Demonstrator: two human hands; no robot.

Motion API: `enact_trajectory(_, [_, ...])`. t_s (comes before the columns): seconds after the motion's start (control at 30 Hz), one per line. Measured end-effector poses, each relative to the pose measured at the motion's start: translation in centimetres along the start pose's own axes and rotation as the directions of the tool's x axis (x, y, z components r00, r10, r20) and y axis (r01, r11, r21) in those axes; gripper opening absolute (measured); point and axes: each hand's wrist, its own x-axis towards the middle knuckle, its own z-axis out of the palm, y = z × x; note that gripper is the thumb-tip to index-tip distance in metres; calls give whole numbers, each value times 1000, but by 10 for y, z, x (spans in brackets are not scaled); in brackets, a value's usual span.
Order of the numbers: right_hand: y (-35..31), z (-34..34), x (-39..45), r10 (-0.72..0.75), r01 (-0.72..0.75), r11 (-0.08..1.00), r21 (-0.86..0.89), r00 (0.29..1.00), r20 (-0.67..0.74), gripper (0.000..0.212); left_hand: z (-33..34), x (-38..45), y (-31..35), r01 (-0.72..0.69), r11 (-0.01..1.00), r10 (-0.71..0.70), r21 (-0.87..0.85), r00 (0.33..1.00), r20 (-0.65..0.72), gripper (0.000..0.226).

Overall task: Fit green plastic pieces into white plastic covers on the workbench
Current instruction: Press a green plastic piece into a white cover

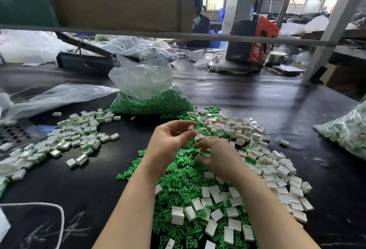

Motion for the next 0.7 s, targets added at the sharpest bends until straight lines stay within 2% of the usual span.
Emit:
enact_trajectory(0.07, [-2,4,1,-8,10,996,-94,1000,21,27,-1,1,1,41,993,-42,-107,999,-9,13])
enact_trajectory(0.17, [-3,7,2,-25,26,991,-131,1000,10,18,-3,1,4,82,944,-97,-320,995,-30,19])
enact_trajectory(0.27, [-2,9,3,-15,14,991,-130,1000,-4,23,-6,1,6,90,880,-123,-466,992,-41,27])
enact_trajectory(0.33, [-2,11,3,-27,26,986,-165,1000,-5,27,-8,1,6,97,865,-132,-493,991,-37,28])
enact_trajectory(0.47, [-2,10,4,-50,40,983,-178,998,-49,11,-11,1,4,125,862,-153,-490,988,-18,29])
enact_trajectory(0.6, [-1,12,3,-58,50,986,-161,997,-45,7,-12,2,3,114,877,-151,-466,988,-43,24])
enact_trajectory(0.63, [-1,12,3,-48,41,993,-114,997,-58,6,-12,2,3,112,884,-153,-454,987,-55,22])
enact_trajectory(0.7, [-2,9,2,7,4,995,103,994,-109,6,-12,1,3,113,892,-160,-438,984,-73,21])
